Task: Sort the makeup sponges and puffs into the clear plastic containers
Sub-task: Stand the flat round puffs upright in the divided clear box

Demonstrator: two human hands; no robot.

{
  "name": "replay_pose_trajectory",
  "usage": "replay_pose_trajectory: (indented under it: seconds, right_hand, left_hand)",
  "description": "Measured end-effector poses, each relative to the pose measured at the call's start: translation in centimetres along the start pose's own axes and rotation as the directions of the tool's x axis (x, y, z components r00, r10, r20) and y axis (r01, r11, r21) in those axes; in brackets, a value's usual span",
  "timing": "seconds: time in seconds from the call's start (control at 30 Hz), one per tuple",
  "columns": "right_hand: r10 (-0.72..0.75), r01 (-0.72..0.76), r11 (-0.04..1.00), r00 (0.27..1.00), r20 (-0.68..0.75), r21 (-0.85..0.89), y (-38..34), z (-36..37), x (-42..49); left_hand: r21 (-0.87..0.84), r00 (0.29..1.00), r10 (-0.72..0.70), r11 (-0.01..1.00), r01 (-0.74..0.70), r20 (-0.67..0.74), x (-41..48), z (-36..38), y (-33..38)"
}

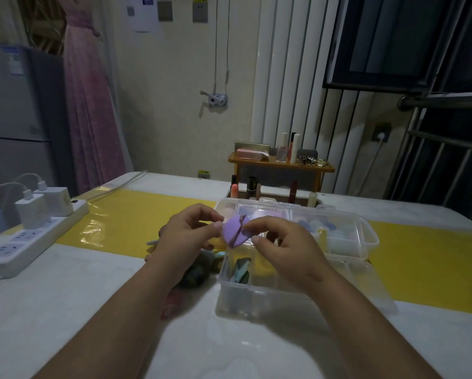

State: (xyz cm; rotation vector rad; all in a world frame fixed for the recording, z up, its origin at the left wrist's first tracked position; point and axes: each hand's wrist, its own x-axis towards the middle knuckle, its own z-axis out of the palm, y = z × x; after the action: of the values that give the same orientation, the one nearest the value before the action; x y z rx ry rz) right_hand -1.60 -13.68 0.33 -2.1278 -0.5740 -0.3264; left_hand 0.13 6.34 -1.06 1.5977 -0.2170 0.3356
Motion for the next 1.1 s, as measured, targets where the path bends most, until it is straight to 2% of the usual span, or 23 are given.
replay_pose_trajectory:
  seconds: [0.17, 0.43, 0.77, 0.93, 1.0, 1.1]
  right_hand:
    - [-0.002, 0.007, 0.998, 0.997, -0.082, 0.059, 0.3, -0.1, 0.1]
    - [0.024, -0.024, 1.0, 0.999, 0.037, 0.012, 0.5, 0.1, 0.1]
    - [0.064, -0.062, 0.998, 0.993, 0.097, -0.027, 0.3, 0.2, 0.1]
    - [0.062, -0.058, 0.997, 0.994, 0.09, -0.046, 0.3, 0.1, 0.1]
    - [0.078, -0.07, 0.995, 0.988, 0.13, -0.068, 0.1, 0.0, 0.1]
    - [0.083, -0.047, 0.983, 0.975, 0.205, -0.175, -0.2, 0.1, 0.2]
  left_hand:
    - [-0.022, 0.996, 0.003, 1.0, -0.005, -0.086, 0.4, -0.8, -0.2]
    - [-0.013, 0.985, -0.002, 1.0, 0.0, -0.171, 0.5, -1.1, -0.3]
    - [-0.019, 0.985, -0.017, 1.0, 0.014, -0.174, 0.4, -1.2, 0.1]
    - [0.022, 0.979, -0.007, 1.0, 0.012, -0.205, 0.5, -1.3, -0.2]
    - [0.045, 0.976, 0.0, 0.999, 0.01, -0.217, 0.6, -1.3, -0.2]
    - [0.179, 0.967, 0.027, 0.984, 0.019, -0.255, 0.7, -1.4, -0.4]
